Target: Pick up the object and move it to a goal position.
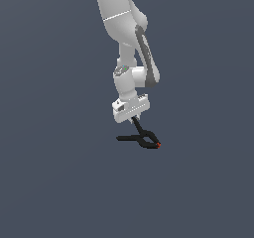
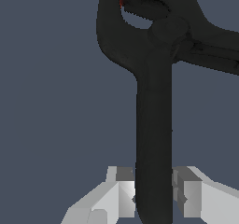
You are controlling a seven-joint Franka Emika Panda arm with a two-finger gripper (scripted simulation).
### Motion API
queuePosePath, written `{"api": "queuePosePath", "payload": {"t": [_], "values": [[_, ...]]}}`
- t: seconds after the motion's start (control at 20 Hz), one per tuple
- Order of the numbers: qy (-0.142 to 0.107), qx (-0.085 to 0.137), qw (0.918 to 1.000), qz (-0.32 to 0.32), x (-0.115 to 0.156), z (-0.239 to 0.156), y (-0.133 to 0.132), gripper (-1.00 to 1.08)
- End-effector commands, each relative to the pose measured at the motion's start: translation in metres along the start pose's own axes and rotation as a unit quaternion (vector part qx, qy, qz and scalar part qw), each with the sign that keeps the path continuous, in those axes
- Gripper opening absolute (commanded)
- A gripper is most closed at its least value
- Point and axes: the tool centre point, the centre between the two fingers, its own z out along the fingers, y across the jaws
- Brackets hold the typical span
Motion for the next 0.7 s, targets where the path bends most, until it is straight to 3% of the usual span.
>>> {"api": "queuePosePath", "payload": {"t": [0.0, 0.65], "values": [[0.000, 0.000, 1.0000, 0.000, 0.000, 0.000, 0.000, -1.00], [-0.001, 0.000, 1.0000, 0.000, 0.008, -0.026, 0.013, -1.00]]}}
